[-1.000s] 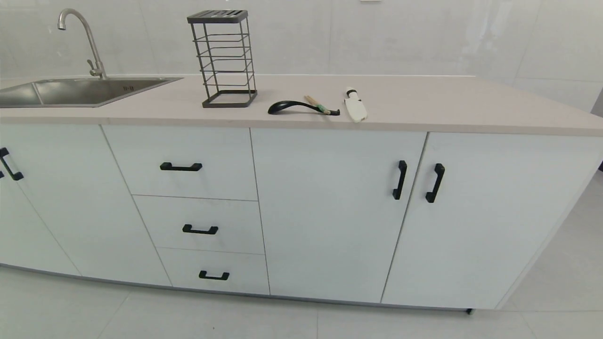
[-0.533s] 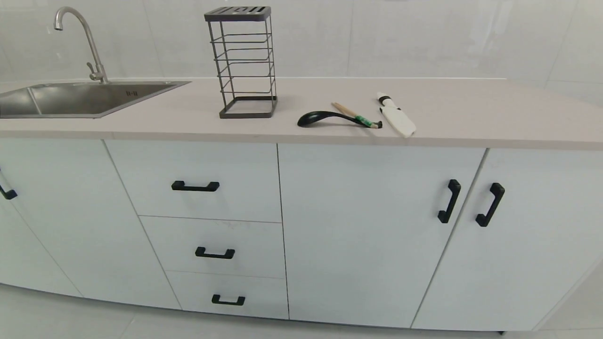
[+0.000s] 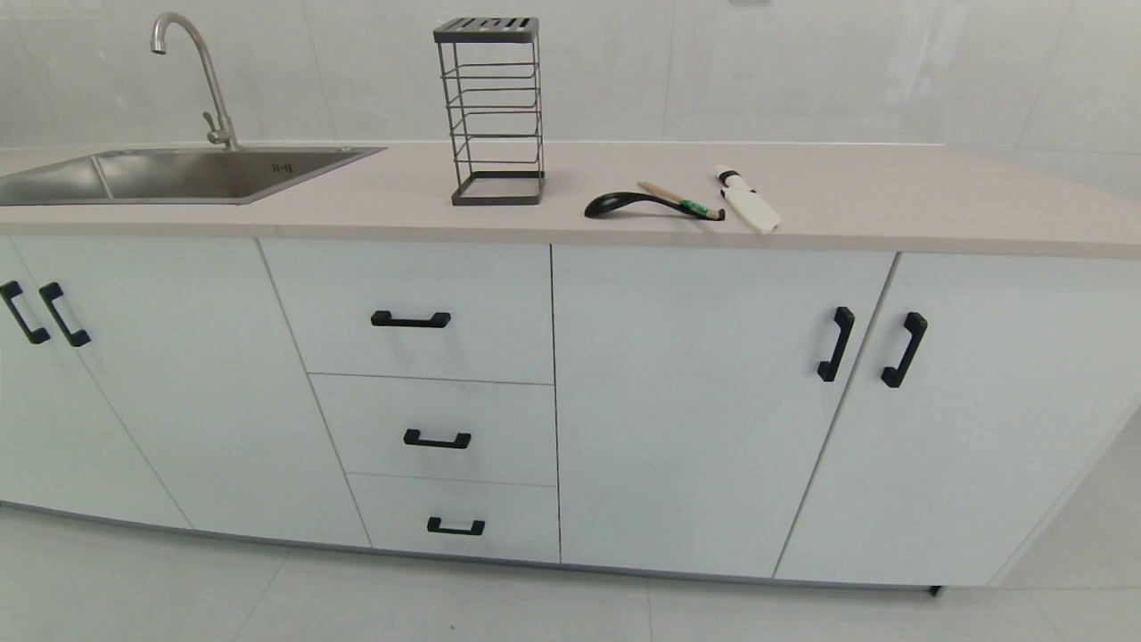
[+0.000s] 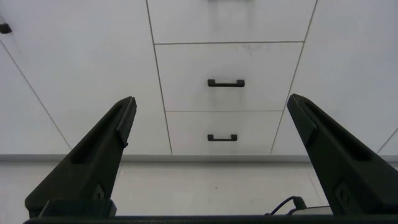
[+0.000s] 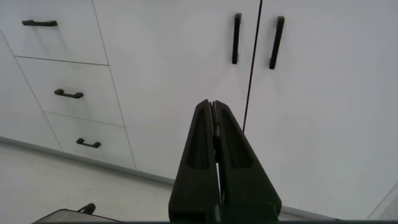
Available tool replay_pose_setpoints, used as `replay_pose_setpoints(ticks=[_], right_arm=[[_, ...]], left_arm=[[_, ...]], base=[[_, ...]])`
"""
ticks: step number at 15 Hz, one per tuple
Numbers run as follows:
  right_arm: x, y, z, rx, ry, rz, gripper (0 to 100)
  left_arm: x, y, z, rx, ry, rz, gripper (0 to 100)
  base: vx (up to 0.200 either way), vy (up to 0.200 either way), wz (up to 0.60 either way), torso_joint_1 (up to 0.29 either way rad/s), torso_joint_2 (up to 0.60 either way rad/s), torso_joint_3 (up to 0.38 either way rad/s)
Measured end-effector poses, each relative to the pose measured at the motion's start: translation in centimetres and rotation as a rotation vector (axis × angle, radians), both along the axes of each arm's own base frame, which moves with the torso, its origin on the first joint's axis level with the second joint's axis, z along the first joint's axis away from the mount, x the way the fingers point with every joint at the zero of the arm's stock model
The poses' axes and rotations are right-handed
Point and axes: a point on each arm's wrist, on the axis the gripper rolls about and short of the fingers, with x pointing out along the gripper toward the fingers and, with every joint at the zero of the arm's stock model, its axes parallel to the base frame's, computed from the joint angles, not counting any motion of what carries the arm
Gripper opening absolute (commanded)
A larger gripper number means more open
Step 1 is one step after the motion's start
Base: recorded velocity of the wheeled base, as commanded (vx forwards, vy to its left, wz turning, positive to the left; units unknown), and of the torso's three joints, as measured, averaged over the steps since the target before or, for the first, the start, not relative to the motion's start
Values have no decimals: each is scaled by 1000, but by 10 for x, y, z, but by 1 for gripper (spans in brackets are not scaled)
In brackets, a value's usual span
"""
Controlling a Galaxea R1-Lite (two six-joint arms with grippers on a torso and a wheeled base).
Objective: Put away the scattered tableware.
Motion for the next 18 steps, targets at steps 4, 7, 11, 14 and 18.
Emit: replay_pose_setpoints(ticks=[4,7,11,14,18], right_arm=[[0,0,0,1,2,-1,0],[0,0,0,0,3,-2,0],[0,0,0,0,1,-1,0],[0,0,0,2,2,-2,0],[0,0,0,-15,0,7,0]], left_arm=[[0,0,0,1,-2,1,100],[0,0,0,1,0,1,100],[0,0,0,3,0,1,100],[0,0,0,3,-1,0,100],[0,0,0,13,-4,-6,100]], base=[[200,200,0,-1,2,4],[133,200,0,6,6,1],[0,0,0,0,0,0],[0,0,0,0,0,0],[0,0,0,0,0,0]])
